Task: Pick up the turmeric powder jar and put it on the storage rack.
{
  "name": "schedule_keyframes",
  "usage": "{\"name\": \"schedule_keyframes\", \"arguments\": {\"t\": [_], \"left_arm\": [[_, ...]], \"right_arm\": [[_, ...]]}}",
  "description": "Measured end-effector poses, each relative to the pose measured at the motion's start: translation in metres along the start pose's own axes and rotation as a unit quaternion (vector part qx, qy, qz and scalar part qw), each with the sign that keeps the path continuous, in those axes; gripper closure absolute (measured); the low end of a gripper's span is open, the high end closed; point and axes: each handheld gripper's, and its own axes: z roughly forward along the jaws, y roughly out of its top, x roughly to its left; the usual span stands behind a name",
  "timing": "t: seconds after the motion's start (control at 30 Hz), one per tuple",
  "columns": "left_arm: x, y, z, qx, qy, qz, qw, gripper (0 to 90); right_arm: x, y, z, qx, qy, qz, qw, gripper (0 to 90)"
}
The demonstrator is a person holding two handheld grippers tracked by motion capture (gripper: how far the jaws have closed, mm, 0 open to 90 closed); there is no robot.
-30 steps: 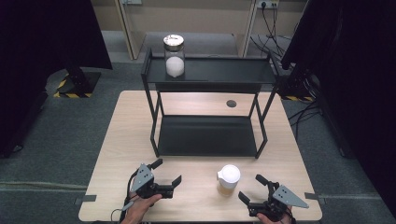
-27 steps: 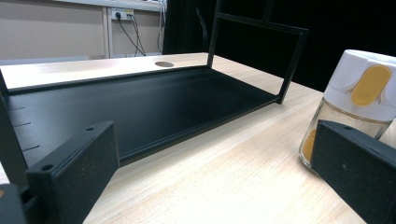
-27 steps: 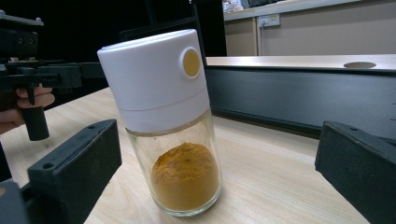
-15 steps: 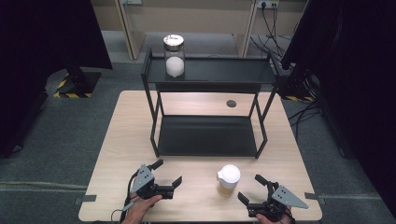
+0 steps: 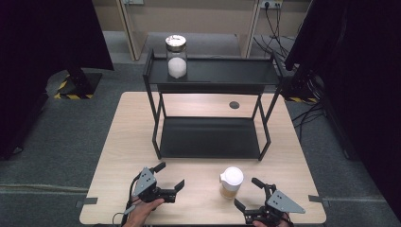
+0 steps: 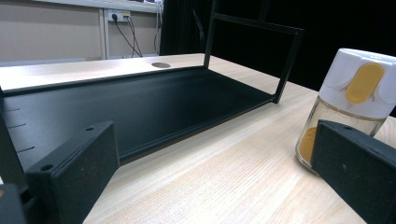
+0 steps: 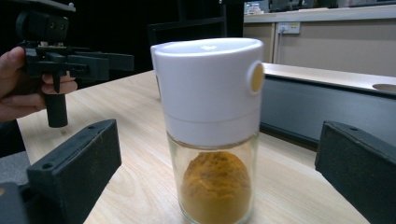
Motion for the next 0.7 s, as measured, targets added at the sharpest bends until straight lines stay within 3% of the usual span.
{"name": "schedule_keyframes", "arguments": {"t": [0.4,0.7], "left_arm": [[0.000,-0.001,0.000,0.000,0.002,-0.005,1.0000,0.5],[0.000,-0.001,0.000,0.002,0.000,-0.003,1.0000,0.5]], "right_arm": [[-0.002,0.008,0.017,0.007,-0.001,-0.018,0.9998,0.7],[-0.007,0.013,0.034,0.022,0.014,-0.030,0.9992,3.1]]}}
